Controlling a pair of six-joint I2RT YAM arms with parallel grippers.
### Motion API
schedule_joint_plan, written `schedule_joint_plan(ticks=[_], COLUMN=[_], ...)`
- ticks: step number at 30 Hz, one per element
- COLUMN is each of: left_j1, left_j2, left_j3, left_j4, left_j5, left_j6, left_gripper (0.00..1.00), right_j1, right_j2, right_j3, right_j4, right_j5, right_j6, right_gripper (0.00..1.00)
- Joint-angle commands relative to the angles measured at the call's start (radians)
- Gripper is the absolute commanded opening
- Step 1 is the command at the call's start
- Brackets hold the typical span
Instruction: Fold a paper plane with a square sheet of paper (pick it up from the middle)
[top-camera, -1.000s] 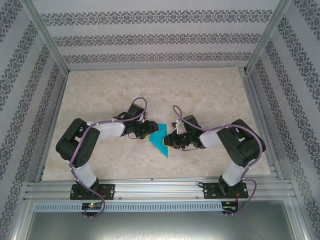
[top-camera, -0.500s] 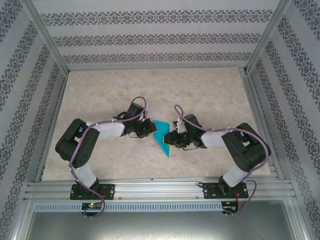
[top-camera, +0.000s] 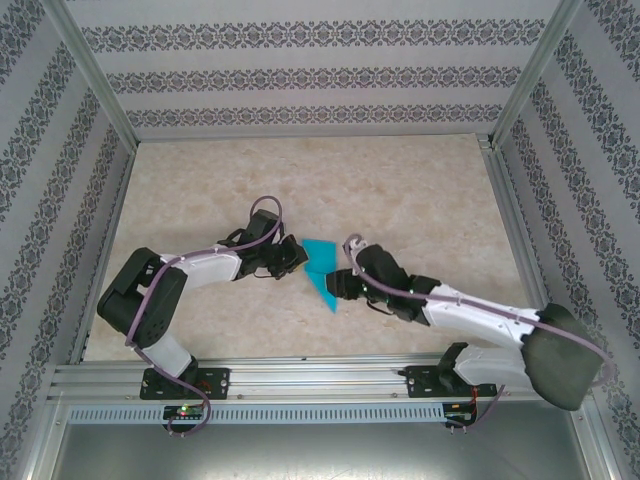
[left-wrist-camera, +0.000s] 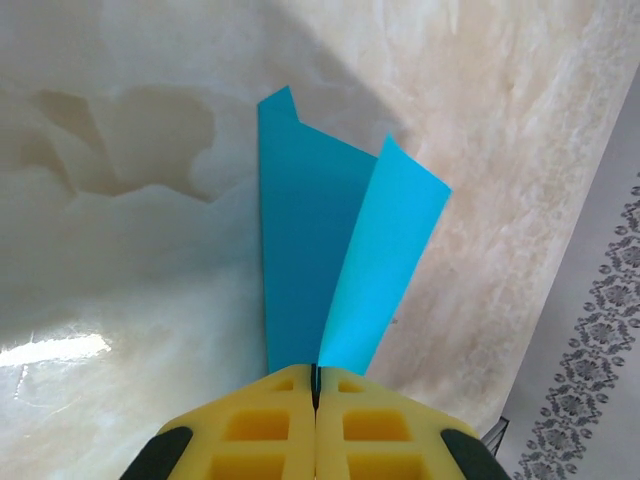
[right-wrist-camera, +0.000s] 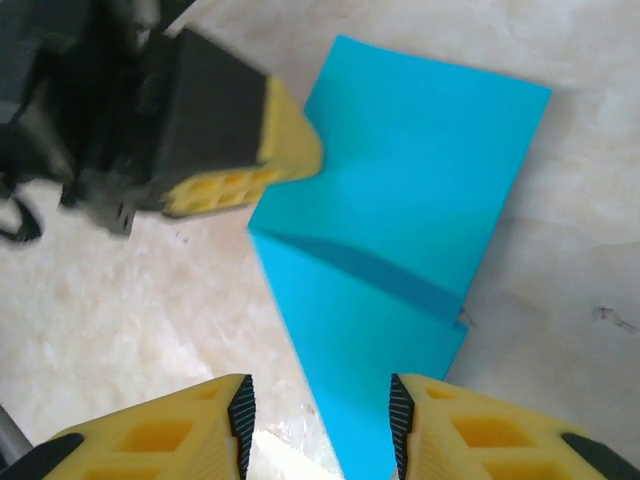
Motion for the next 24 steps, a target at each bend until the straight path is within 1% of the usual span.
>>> schedule_joint_plan(ticks=[1,3,5,8,11,12,14,17,24], left_j1=[-0.002,-0.003,-0.005,-0.005,-0.004,-0.005,-0.004,-0.006,-0.006], left_j2=[-0.046,-0.061,-0.069,-0.078,-0.079,-0.08,-0.082,-0.08,-0.07], left_j3=[-0.009,-0.018,-0.016,-0.016,-0.025,-0.028,-0.031,-0.033,-0.025], left_j4=[0.007,0.014,0.003,-0.019,-0.019,-0.019,-0.025,-0.022,-0.023], left_j5=[-0.041,-0.042,-0.05,-0.061,-0.067,-0.067,-0.067,-0.07,-0.062], left_j6=[-0.042,-0.051,-0.049,-0.045,-0.048,-0.048,-0.047,-0.051,-0.047], left_gripper=[0.07,0.07,0.07,0.07,0.07,0.07,0.07,0.07,0.07], right_j1=[0.09,0.151,0.22,0.305,0.358,0.369,0.376,0.378,0.378], right_j2=[-0.044,-0.027,0.024,0.122,0.227,0.255,0.3,0.357,0.454], right_j3=[-0.078,-0.101,-0.095,-0.042,0.012,0.03,0.046,0.061,0.081], right_j4=[0.064,0.134,0.162,0.165,0.165,0.164,0.182,0.21,0.255], right_j5=[0.274,0.295,0.357,0.469,0.62,0.668,0.727,0.72,0.768], right_j6=[-0.15,-0.222,-0.289,-0.392,-0.48,-0.513,-0.559,-0.605,-0.61], right_gripper=[0.45,0.48,0.49,0.49,0.49,0.49,0.49,0.48,0.42])
